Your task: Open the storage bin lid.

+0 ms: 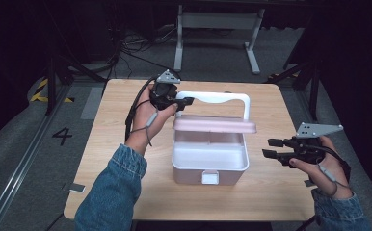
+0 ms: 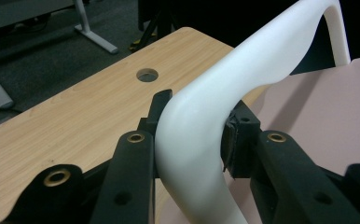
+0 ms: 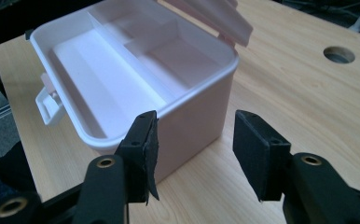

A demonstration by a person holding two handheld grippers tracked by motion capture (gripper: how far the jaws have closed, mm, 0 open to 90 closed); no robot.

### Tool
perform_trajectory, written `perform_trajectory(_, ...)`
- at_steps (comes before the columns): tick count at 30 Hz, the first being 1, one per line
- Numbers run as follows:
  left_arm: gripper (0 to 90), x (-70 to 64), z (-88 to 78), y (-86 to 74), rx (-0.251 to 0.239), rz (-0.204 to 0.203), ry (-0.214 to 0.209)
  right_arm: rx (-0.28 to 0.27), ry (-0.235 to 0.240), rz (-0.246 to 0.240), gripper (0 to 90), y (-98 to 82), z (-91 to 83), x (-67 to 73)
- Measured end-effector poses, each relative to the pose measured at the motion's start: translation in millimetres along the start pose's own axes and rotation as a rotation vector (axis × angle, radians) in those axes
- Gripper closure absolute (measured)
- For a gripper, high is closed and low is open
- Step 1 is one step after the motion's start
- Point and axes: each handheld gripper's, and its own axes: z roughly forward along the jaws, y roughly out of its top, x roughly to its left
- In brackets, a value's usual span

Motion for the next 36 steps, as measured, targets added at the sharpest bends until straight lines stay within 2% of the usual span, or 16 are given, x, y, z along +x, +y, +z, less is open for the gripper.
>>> perform_trajectory(4,70.2,3.5,1.1,2.2,0.019,0.004,0.009,-0.037,0.004,-0.013,50.4,4.3,0.9,2.0)
perform_trajectory(5,70.2,4.3,1.2,3.1,0.027,-0.006,0.010,-0.050,0.007,-0.016,50.4,5.8,1.1,2.7)
perform_trajectory(7,70.2,6.4,1.8,4.1,0.032,-0.001,0.000,-0.069,0.004,-0.025,50.4,8.6,1.7,4.1)
perform_trajectory(13,70.0,8.5,2.8,3.7,0.026,-0.013,-0.004,-0.159,-0.009,-0.054,51.0,22.7,6.6,11.0)
perform_trajectory(18,68.5,7.2,2.5,4.0,0.026,-0.011,0.008,-0.187,-0.001,-0.046,53.7,28.7,10.0,12.5)
perform_trajectory(22,68.5,7.0,3.0,4.1,0.025,-0.017,0.010,-0.194,0.025,-0.026,63.9,31.6,9.8,13.2)
perform_trajectory(25,68.6,6.6,3.1,4.2,0.025,-0.015,0.012,-0.207,0.009,-0.025,64.8,33.0,9.0,13.8)
perform_trajectory(28,68.5,6.3,3.3,3.9,0.022,-0.018,0.013,-0.202,0.016,-0.022,74.3,33.9,8.2,14.8)
perform_trajectory(31,68.6,6.5,3.1,4.0,0.025,-0.018,0.011,-0.178,0.040,-0.050,85.8,34.8,10.1,18.0)
perform_trajectory(36,68.6,6.4,3.5,3.0,0.018,-0.019,0.008,-0.202,0.030,-0.077,90.0,38.1,13.3,20.7)
